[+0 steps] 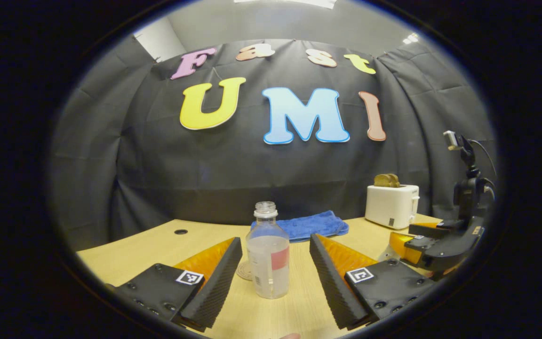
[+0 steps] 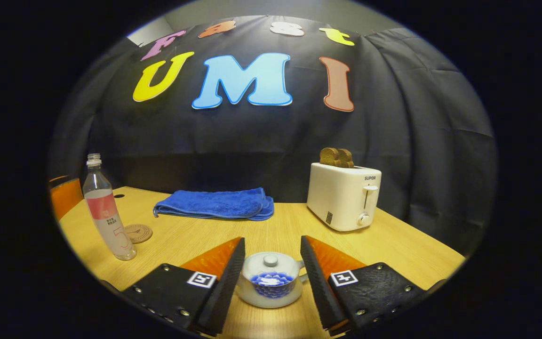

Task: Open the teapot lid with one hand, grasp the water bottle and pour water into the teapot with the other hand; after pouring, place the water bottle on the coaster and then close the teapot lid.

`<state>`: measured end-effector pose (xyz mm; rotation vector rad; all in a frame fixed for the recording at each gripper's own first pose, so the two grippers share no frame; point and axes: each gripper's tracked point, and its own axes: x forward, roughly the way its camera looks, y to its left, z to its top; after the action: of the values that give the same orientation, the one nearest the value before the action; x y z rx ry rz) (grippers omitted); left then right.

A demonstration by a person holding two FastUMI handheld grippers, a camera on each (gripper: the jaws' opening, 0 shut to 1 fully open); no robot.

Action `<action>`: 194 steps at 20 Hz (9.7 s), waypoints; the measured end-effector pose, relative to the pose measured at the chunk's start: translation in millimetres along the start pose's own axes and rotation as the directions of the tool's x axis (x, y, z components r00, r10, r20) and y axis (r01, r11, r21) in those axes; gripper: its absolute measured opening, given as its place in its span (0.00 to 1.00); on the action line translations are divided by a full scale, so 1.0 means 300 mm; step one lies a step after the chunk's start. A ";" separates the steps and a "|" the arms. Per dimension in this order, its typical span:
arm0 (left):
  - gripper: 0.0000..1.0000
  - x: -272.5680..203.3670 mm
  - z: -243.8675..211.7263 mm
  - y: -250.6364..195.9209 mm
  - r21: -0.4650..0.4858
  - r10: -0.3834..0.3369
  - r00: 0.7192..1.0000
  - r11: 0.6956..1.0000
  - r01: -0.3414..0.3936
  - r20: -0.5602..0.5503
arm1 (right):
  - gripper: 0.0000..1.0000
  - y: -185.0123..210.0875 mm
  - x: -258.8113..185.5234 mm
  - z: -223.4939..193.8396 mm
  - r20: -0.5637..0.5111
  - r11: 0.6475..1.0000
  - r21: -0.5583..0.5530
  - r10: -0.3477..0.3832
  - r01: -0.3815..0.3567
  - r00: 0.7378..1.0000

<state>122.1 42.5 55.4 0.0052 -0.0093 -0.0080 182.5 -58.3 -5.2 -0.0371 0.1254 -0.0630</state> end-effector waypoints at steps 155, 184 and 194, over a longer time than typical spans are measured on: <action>0.85 0.349 -0.125 -0.615 0.816 -0.048 0.960 -0.539 0.208 -0.276 | 0.10 -0.106 -0.889 -0.174 0.065 0.993 0.024 0.117 -0.119 0.991; 0.85 0.320 -0.132 -0.660 0.732 -0.068 0.958 -0.661 0.167 -0.280 | 0.10 -0.113 -0.891 -0.178 0.057 0.994 0.010 0.109 -0.110 0.992; 0.85 0.310 -0.147 -0.684 0.747 -0.108 0.952 -0.647 0.153 -0.288 | 0.10 -0.110 -0.889 -0.178 0.055 0.994 0.007 0.111 -0.112 0.992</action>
<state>213.7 -163.3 11.1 2.2489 0.0187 -0.3827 -90.3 -75.5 -23.8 -0.0220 0.0728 0.0492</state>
